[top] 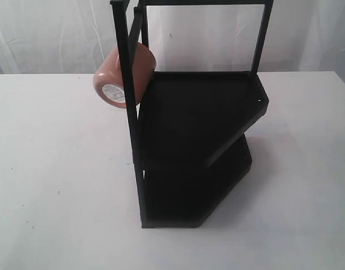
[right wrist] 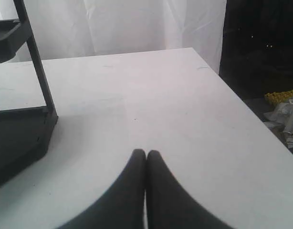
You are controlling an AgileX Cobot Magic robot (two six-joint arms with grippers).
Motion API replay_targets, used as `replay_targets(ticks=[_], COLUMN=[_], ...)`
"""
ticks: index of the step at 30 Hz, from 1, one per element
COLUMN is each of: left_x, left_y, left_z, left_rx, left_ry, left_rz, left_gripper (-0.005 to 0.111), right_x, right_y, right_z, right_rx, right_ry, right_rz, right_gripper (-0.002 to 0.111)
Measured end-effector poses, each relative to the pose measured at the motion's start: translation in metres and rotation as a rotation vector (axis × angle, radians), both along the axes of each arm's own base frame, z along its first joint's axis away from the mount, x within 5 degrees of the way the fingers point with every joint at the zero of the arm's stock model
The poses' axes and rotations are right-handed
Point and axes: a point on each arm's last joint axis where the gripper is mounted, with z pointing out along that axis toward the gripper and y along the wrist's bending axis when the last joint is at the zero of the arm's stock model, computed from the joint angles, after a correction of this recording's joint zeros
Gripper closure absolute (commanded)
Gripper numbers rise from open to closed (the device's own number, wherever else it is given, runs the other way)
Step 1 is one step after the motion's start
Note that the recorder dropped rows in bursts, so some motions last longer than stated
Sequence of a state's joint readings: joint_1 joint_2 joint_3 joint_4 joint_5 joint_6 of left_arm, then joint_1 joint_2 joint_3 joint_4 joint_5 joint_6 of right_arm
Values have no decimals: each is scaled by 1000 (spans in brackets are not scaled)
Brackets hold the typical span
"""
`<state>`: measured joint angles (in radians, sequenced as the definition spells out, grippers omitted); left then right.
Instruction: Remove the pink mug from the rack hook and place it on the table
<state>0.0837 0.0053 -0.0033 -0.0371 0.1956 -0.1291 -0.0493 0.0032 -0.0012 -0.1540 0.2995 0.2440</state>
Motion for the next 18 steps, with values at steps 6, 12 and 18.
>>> replay_targets(ticks=[6,12,18], left_x=[1,1,3], left_y=[0,0,0], left_z=[2,4,13], left_rx=[1,-71,-240], left_ry=[-18,-55,-155], left_rz=[2,18,67], left_gripper=[107,107,107], right_x=[0,0,0], right_y=[0,0,0], right_z=[0,0,0], right_rx=[0,0,0], right_ry=[0,0,0], right_rz=[0,0,0], right_gripper=[108,108,108])
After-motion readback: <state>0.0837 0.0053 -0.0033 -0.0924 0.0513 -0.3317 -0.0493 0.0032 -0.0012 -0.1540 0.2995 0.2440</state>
